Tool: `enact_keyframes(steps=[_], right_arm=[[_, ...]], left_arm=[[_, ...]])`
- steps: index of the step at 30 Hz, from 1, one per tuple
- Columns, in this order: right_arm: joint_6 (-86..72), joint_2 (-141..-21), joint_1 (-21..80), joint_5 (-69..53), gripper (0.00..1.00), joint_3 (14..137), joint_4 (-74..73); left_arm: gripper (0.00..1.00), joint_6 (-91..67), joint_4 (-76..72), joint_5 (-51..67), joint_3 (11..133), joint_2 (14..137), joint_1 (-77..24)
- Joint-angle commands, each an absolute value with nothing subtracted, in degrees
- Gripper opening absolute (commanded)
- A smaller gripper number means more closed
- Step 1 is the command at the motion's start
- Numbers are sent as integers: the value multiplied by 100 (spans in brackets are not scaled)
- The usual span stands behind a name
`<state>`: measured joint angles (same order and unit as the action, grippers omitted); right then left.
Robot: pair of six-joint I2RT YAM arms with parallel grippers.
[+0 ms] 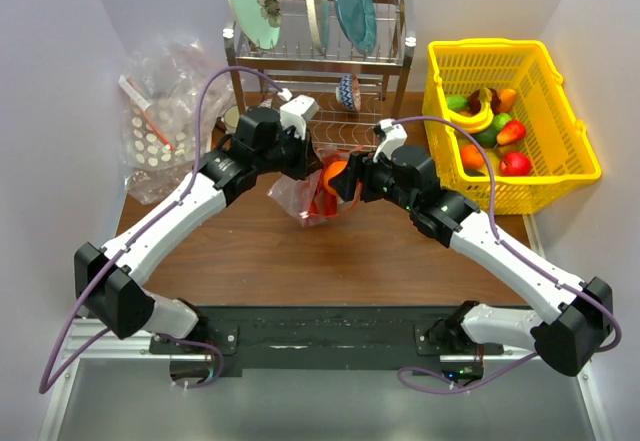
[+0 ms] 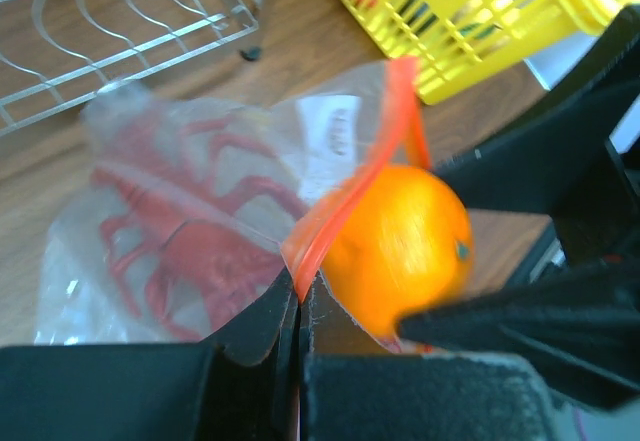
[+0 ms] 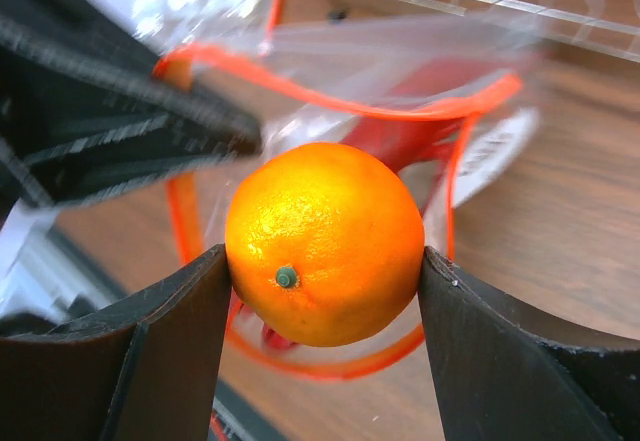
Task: Place the food in the zip-top bag and seal the zipper
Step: Place the fake fruit in the zipper food storage bag, then adjust the zipper food storage bag at the center of the board.
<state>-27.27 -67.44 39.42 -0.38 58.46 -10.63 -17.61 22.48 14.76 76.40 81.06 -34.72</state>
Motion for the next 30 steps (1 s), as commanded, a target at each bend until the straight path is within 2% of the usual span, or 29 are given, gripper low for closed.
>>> enact_keyframes(steps=[1,6,8,9,10,14,20,24,30], right_arm=[[-2584,-6600,3955,957,44,5898,-651],[-2549,-6898,3955,1230,47,5871,-370],[-2593,-7004,3955,1187,57,5871,-255],[-2610,-7074,3946,1160,66,5888,-237],[-2610,-7153,3955,1151,80,5906,-281],[-2646,-7023,3946,1134,93,5968,-474],[-2575,-6558,3955,1239,91,6275,-1449],[-2663,-6215,3955,1537,78,6284,-2090],[-2865,-6266,3955,1863,65,6196,-3058]], left_arm=[[0,-2170,2039,2222,7980,8165,-3428],[0,-2469,1828,2706,8024,8226,-3428],[0,-2522,1784,2821,8059,8262,-3428],[0,-2557,1775,2847,8086,8270,-3428],[0,-2566,1775,2891,8103,8279,-3428],[0,-2593,1845,2874,8191,8332,-3393],[0,-2558,1968,2769,8306,8429,-3322],[0,-2479,2013,2681,8332,8473,-3270],[0,-2452,2030,2637,8385,8464,-3252]])
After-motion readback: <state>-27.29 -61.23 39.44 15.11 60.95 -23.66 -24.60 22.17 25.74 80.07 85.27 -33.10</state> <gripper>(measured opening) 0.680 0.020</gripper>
